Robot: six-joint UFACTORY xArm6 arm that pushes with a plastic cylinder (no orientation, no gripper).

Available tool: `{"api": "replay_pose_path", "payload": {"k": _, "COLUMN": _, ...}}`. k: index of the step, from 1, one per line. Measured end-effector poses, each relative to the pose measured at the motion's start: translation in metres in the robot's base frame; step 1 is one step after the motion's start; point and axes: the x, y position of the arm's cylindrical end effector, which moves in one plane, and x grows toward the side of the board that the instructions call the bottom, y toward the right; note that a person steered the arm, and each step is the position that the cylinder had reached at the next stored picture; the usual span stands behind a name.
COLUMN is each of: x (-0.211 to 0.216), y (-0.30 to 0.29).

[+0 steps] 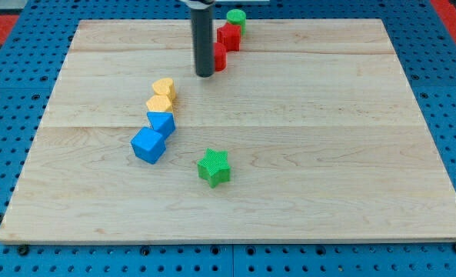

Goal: Push the green star bottom right to the red circle

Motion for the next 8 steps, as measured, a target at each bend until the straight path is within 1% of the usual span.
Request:
{"api": "replay_pose_path", "payload": {"k": 1, "x": -0.035, "y": 0.029}}
{"api": "replay_pose_path", "payload": {"k": 2, "x": -0.038, "y": 0.066}}
{"api": "replay_pose_path", "payload": {"k": 3, "x": 0.05, "y": 0.135}}
{"api": "replay_pose_path", "payload": {"k": 4, "x": 0.141, "y": 0.162}}
{"api": "replay_pose_path", "payload": {"k": 5, "x": 0.22, "y": 0.157}}
{"api": "replay_pose_path", "payload": {"k": 6, "x": 0.227, "y": 0.097}}
{"api": "replay_pose_path", "payload": {"k": 7, "x": 0.236, "y": 0.057}}
{"api": "replay_pose_path", "payload": {"k": 8, "x": 0.229, "y": 0.04}}
